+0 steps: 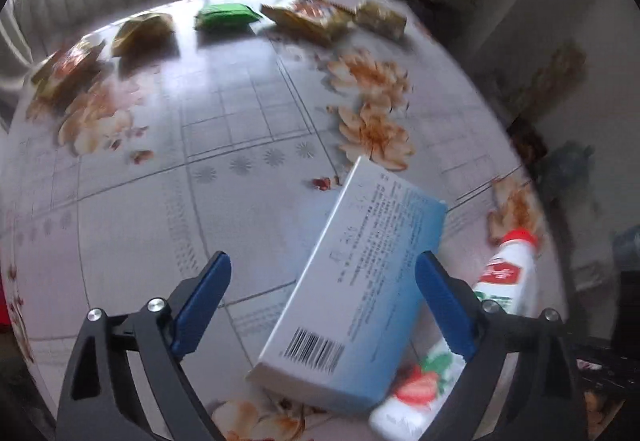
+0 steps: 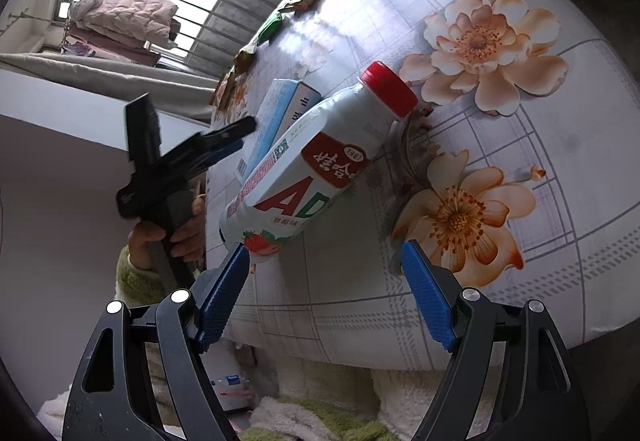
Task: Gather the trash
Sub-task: 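Grasp white-blue medicine box with left tool while right tool grasps white AD drink bottle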
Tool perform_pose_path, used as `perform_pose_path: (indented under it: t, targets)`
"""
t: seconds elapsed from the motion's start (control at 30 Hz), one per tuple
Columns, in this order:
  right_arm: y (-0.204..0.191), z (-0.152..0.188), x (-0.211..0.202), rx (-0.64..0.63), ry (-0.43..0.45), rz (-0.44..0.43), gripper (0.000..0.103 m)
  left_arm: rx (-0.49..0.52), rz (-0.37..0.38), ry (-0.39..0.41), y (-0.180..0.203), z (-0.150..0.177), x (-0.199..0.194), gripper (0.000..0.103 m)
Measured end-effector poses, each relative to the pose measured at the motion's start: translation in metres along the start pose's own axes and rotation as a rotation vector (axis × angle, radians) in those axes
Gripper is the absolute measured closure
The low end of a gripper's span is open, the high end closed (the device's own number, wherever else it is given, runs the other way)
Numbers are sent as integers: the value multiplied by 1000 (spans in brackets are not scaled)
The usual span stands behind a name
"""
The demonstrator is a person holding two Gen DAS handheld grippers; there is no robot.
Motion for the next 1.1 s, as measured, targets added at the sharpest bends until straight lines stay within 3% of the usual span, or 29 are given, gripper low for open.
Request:
perform_pose_path:
  t: [0.1, 0.3, 0.5, 0.83, 1.1]
  targets:
    - [-2, 0, -4, 5, 4, -7, 28, 49, 3, -12, 11, -1, 11, 11]
    - [-4, -5, -4, 10, 9, -20, 28, -52, 48, -49, 4, -4, 16, 11]
    - [-9, -6, 5, 23, -6, -44, 28, -86, 137, 1, 13, -3, -2, 11]
    - [-6, -2, 1, 38, -5, -63, 28, -14, 1, -59, 21, 15, 18, 14]
    - [1, -6, -5, 57, 17, -71, 28, -103, 50, -38, 31, 34, 10, 28]
Point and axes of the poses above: each gripper's, at about its wrist camera, not at the fingertips, and x roughly the way its jaws point, y to its right, z to its underside, the point moved 8 cm from there along x, roughly the way its jaws point, and after that the axes turned 4 degrees about -y, right-handed, at the moved point
